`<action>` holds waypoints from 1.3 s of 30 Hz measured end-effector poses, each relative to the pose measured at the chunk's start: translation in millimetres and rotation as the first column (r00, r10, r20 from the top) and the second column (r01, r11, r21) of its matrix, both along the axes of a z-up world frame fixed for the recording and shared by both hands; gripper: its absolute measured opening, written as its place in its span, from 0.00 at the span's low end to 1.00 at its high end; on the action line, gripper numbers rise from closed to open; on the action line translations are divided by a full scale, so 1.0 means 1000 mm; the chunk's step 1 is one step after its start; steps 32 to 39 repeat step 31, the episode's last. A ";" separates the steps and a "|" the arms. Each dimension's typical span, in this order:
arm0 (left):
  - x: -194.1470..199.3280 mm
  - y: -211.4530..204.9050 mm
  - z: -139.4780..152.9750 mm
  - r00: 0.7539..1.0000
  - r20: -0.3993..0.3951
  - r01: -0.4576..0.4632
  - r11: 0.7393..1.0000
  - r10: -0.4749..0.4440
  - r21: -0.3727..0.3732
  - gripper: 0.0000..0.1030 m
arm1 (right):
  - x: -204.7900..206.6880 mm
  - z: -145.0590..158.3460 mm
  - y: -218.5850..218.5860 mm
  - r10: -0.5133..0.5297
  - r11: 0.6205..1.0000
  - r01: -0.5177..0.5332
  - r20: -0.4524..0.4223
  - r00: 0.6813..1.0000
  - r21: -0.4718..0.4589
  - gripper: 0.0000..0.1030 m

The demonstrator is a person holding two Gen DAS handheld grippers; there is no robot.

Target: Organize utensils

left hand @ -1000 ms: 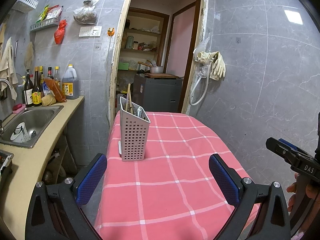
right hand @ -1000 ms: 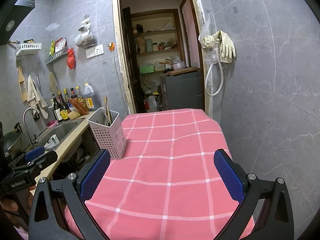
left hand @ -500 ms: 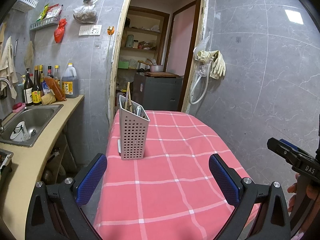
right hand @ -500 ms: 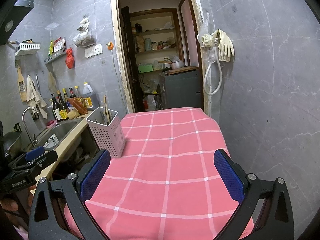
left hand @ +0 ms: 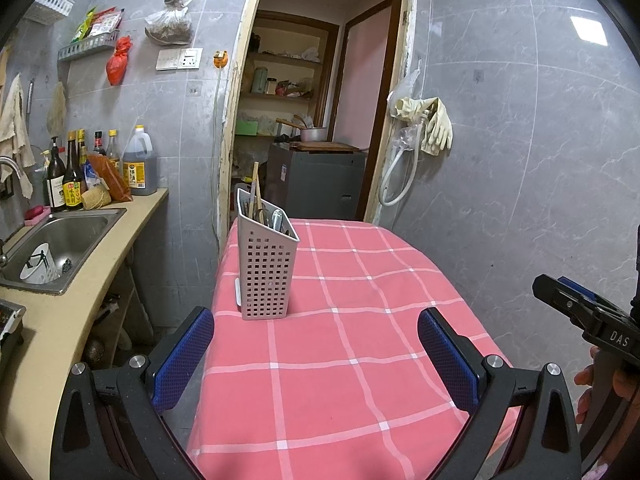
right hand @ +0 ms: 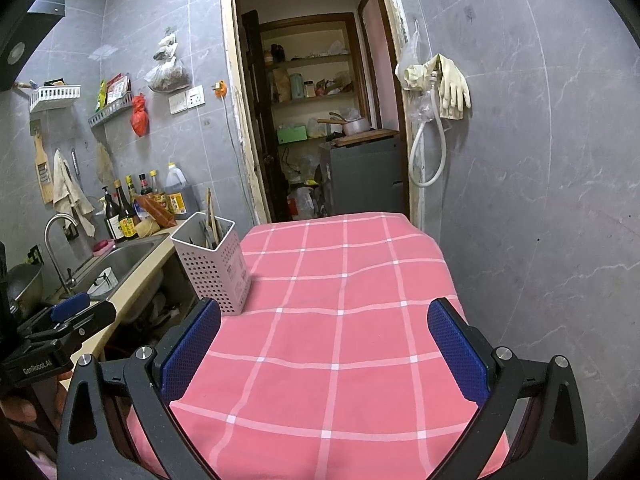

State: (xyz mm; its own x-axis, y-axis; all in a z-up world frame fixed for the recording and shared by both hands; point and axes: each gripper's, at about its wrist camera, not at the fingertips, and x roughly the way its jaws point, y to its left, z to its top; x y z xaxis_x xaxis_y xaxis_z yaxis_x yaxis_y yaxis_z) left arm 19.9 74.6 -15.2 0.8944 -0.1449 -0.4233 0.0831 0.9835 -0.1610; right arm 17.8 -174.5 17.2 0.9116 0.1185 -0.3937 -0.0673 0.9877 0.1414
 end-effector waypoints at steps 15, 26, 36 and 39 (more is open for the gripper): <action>0.006 -0.009 0.000 1.000 -0.002 0.015 0.999 -0.015 0.040 0.99 | 0.000 -0.004 0.004 0.000 1.000 0.000 0.000 1.000 -0.003 0.99; 0.012 -0.011 0.001 1.000 -0.020 0.006 0.999 -0.005 0.052 0.99 | 0.004 -0.014 0.009 0.006 1.000 -0.007 -0.020 1.000 -0.009 0.99; 0.017 -0.006 0.000 0.999 -0.034 0.003 0.999 -0.002 0.046 0.99 | 0.010 -0.016 0.013 0.012 1.000 -0.013 -0.037 0.999 -0.014 0.99; 0.017 -0.006 0.000 0.999 -0.034 0.003 0.999 -0.002 0.046 0.99 | 0.010 -0.016 0.013 0.012 1.000 -0.013 -0.037 0.999 -0.014 0.99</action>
